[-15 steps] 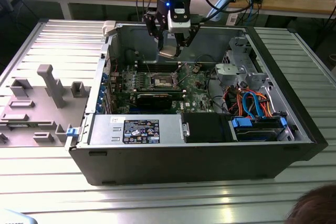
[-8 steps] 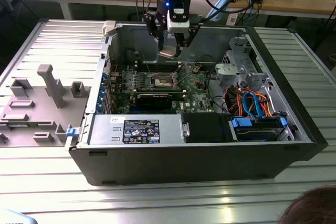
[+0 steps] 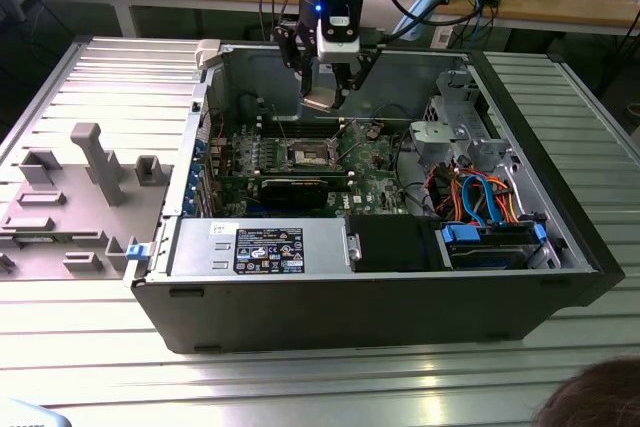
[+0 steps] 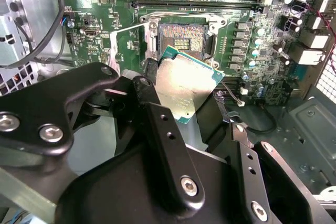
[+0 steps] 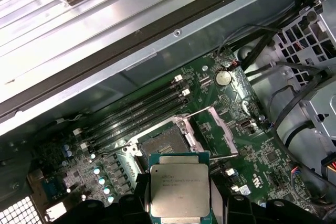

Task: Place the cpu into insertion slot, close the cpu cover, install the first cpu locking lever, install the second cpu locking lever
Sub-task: 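Place the cpu into insertion slot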

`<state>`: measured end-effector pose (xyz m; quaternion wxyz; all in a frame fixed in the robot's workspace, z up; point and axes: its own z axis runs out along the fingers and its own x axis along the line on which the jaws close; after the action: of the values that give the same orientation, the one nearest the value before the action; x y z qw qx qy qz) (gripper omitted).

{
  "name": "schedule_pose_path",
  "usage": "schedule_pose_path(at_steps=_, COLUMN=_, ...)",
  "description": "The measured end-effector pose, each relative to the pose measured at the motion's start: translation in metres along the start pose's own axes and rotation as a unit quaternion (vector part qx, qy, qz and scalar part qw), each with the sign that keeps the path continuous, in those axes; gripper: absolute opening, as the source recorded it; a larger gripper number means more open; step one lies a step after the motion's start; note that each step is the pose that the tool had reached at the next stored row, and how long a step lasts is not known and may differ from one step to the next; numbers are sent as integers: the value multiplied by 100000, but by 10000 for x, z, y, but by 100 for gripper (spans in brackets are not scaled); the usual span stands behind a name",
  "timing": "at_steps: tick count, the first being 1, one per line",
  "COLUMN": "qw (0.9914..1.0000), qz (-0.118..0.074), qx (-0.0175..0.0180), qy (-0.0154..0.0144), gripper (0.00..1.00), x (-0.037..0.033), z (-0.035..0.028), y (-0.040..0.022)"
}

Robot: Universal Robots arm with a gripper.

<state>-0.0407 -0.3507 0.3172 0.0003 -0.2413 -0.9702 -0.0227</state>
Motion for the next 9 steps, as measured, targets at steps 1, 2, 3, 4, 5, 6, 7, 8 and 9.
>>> schedule_pose_path(at_steps=1, qw=100000, qz=169, qx=4, qy=-12, gripper=55, x=0, z=0, y=0)
schedule_pose_path(at_steps=2, qw=100000, qz=273, qx=10, qy=-21, gripper=55, x=0, z=0, y=0)
schedule_pose_path(at_steps=3, qw=99999, qz=370, qx=14, qy=-29, gripper=55, x=0, z=1, y=0)
schedule_pose_path(at_steps=4, qw=99999, qz=531, qx=19, qy=-40, gripper=55, x=0, z=1, y=0)
schedule_pose_path(at_steps=5, qw=99997, qz=762, qx=33, qy=-58, gripper=55, x=0, z=1, y=0)
schedule_pose_path(at_steps=6, qw=99996, qz=860, qx=38, qy=-64, gripper=55, x=0, z=1, y=0)
schedule_pose_path(at_steps=7, qw=99995, qz=947, qx=44, qy=-74, gripper=55, x=0, z=1, y=0)
schedule_pose_path(at_steps=8, qw=99994, qz=1051, qx=49, qy=-79, gripper=55, x=0, z=1, y=0)
schedule_pose_path(at_steps=9, qw=99993, qz=1155, qx=54, qy=-89, gripper=55, x=0, z=1, y=0)
